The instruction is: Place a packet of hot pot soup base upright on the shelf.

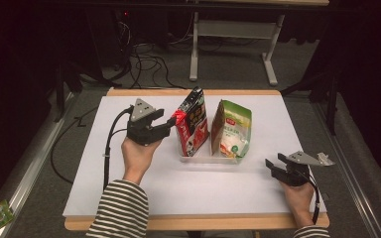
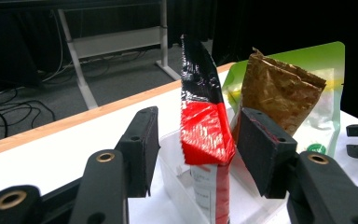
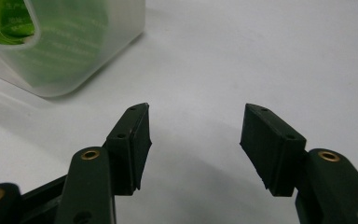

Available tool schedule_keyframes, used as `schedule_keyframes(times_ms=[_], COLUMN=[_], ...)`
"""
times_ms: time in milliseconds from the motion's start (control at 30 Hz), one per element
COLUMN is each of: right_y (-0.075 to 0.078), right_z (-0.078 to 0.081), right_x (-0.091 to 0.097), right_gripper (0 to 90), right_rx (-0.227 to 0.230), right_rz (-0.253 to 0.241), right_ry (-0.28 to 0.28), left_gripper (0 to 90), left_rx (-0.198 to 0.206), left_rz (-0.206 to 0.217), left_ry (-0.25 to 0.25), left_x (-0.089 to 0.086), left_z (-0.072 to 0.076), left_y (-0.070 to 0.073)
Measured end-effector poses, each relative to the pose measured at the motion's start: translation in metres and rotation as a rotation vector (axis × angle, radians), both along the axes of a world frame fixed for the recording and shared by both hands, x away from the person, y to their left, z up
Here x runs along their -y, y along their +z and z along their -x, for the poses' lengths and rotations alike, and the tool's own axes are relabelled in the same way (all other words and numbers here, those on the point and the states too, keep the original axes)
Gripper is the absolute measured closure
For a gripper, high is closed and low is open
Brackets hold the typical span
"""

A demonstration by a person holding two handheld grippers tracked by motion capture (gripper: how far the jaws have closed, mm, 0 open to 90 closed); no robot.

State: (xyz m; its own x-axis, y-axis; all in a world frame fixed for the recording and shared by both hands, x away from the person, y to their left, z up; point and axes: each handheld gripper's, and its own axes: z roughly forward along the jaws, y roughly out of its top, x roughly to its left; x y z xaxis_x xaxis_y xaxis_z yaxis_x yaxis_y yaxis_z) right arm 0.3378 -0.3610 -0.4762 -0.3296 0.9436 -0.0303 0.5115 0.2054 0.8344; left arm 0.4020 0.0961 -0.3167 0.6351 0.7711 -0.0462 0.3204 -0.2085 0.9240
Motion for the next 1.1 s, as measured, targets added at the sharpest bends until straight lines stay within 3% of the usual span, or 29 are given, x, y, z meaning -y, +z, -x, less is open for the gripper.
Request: schedule_keyframes(times_ms=[667,1100], right_y=[0.000,0.000], right_z=[0.000,0.000], right_x=[0.001,0.002], right_gripper=[42.8,42.7], right_rx=[0.006,0.009], right_rz=[-0.008,-0.015], right_ry=[-0.004,-0.005], left_gripper=[46.8,46.1], left_rx=[0.012,0.016], left_rz=[-0.035,-0.035], left_ry=[0.022,0.046], left_x=[-0.018,-0.031], left_z=[0.012,0.021], left_y=[-0.004,-0.010])
